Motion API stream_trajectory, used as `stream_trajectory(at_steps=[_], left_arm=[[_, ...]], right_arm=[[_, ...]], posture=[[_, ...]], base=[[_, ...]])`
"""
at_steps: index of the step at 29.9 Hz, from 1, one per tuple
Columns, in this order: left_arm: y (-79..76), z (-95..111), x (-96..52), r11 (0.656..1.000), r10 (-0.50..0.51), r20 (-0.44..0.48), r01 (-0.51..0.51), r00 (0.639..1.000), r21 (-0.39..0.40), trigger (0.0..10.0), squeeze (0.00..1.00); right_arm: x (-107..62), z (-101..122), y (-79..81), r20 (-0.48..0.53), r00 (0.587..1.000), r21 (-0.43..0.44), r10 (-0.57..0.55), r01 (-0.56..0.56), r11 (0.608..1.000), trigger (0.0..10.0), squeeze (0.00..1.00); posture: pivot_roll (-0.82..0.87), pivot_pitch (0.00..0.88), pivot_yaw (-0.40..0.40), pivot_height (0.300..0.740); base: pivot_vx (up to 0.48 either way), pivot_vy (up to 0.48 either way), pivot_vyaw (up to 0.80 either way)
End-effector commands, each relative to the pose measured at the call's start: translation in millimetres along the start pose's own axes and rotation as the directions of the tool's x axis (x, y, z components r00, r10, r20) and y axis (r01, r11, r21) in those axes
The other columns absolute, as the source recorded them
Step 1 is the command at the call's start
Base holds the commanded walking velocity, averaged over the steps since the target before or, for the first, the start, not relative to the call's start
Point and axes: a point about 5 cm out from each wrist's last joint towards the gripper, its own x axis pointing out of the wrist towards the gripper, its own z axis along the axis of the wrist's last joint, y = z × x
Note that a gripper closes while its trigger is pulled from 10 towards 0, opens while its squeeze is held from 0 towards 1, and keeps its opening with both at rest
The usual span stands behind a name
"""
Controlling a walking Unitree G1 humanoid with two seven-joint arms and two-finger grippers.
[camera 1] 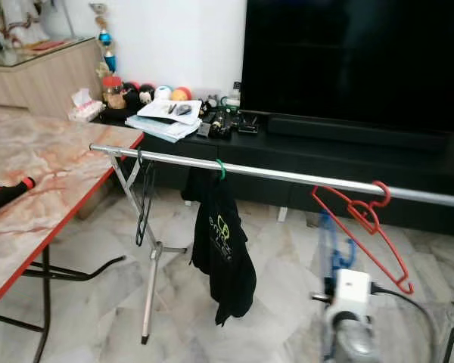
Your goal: Hang hanger
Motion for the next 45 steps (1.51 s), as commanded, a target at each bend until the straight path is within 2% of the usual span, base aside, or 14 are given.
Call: stream_trajectory(at_steps=[1, 8, 14, 17, 19, 21, 26, 30, 32, 33, 35, 40, 45], left_arm=[[-2.4, 3, 0.6, 1.0, -0.005, 0.007, 0.005, 1.0, 0.001, 10.0, 0.0], [-2.7, 5, 0.8, 0.999, -0.005, 0.004, 0.005, 1.0, 0.035, 10.0, 0.0], [-3.5, 7, 1.0, 1.0, -0.008, 0.006, 0.008, 1.0, 0.026, 10.0, 0.0], [-3.3, 7, 1.0, 1.0, -0.01, 0.008, 0.01, 1.0, 0.025, 10.0, 0.0], [-3.4, 7, 1.0, 1.0, -0.012, 0.007, 0.012, 1.0, 0.026, 10.0, 0.0], [-3.2, 7, 1.0, 1.0, -0.013, 0.006, 0.012, 1.0, 0.026, 10.0, 0.0], [-2.7, 7, 0.9, 1.0, -0.012, 0.004, 0.012, 1.0, 0.028, 10.0, 0.0], [-2.5, 7, 0.9, 1.0, -0.01, 0.003, 0.01, 1.0, 0.027, 10.0, 0.0], [-2.0, 6, 0.8, 1.0, -0.008, 0.003, 0.007, 1.0, 0.026, 10.0, 0.0], [-2.0, 6, 0.8, 1.0, -0.008, 0.003, 0.007, 1.0, 0.026, 10.0, 0.0], [-2.1, 6, 0.8, 1.0, -0.007, 0.002, 0.007, 1.0, 0.025, 10.0, 0.0], [-1.1, 6, 0.6, 1.0, -0.003, 0.007, 0.002, 1.0, 0.017, 10.0, 0.0], [-1.1, 5, 0.6, 1.0, -0.005, 0.005, 0.005, 1.0, 0.023, 10.0, 0.0]], right_arm=[[0.1, 2, -12.8, 0.005, 1.0, -0.01, -0.03, 0.03, 1.0, 10.0, 0.0], [1.7, 6, -2.3, 0.023, 0.999, -0.044, 0.044, -0.043, 0.998, 10.0, 0.0], [5.8, 15, 10.4, 0.041, 0.99, -0.053, 0.133, -0.13, 0.99, 10.0, 0.0], [10.6, 24, 9.3, 0.052, 0.993, -0.058, 0.107, -0.104, 0.993, 10.0, 0.0], [17.0, 33, 1.5, 0.06, 0.998, -0.03, 0.025, -0.024, 0.999, 10.0, 0.0], [18.9, 36, -0.4, 0.061, 0.998, -0.019, 0.003, -0.002, 1.0, 10.0, 0.0], [22.7, 45, 2.0, 0.073, 0.997, -0.012, 0.015, -0.014, 1.0, 10.0, 0.0], [18.1, 35, 1.9, 0.073, 0.997, -0.004, 0.027, -0.027, 1.0, 10.0, 0.0], [7.1, 10, -3.4, 0.051, 0.998, 0.014, 0.033, -0.034, 0.999, 10.0, 0.0], [7.1, 10, -3.4, 0.051, 0.998, 0.014, 0.033, -0.034, 0.999, 10.0, 0.0], [-4.5, -15, -15.7, -0.004, 1.0, 0.027, -0.019, 0.019, 0.999, 10.0, 0.0], [-17.4, -28, -20.2, 0.004, 1.0, 0.028, -0.029, 0.029, 0.999, 10.0, 0.0], [-19.6, -29, -22.0, 0.024, 0.998, 0.051, -0.05, 0.049, 0.997, 10.0, 0.0]], posture=[[-0.01, 0.0, 0.011, 0.74], [-0.01, 0.0, 0.013, 0.74], [0.0, 0.0, 0.014, 0.74], [0.0, 0.002, 0.015, 0.74], [0.0, 0.006, 0.017, 0.74], [0.0, 0.006, 0.017, 0.74], [0.0, 0.007, 0.017, 0.74], [0.01, 0.01, 0.011, 0.74], [0.0, 0.013, 0.012, 0.74], [0.0, 0.013, 0.012, 0.74], [0.01, 0.013, 0.008, 0.74], [-0.01, 0.014, 0.008, 0.74], [-0.01, 0.011, 0.009, 0.74]], base=[[0.345, 0.0, 0.0], [0.184, 0.0, 0.0], [0.0, 0.0, 0.0], [0.0, 0.0, 0.0], [0.0, 0.0, 0.0], [0.0, 0.0, 0.0], [0.0, 0.0, 0.0], [0.0, 0.0, 0.0], [0.0, 0.0, 0.0], [0.0, 0.0, 0.0], [0.0, 0.0, 0.0], [0.0, 0.0, 0.0], [0.0, 0.0, 0.0]])
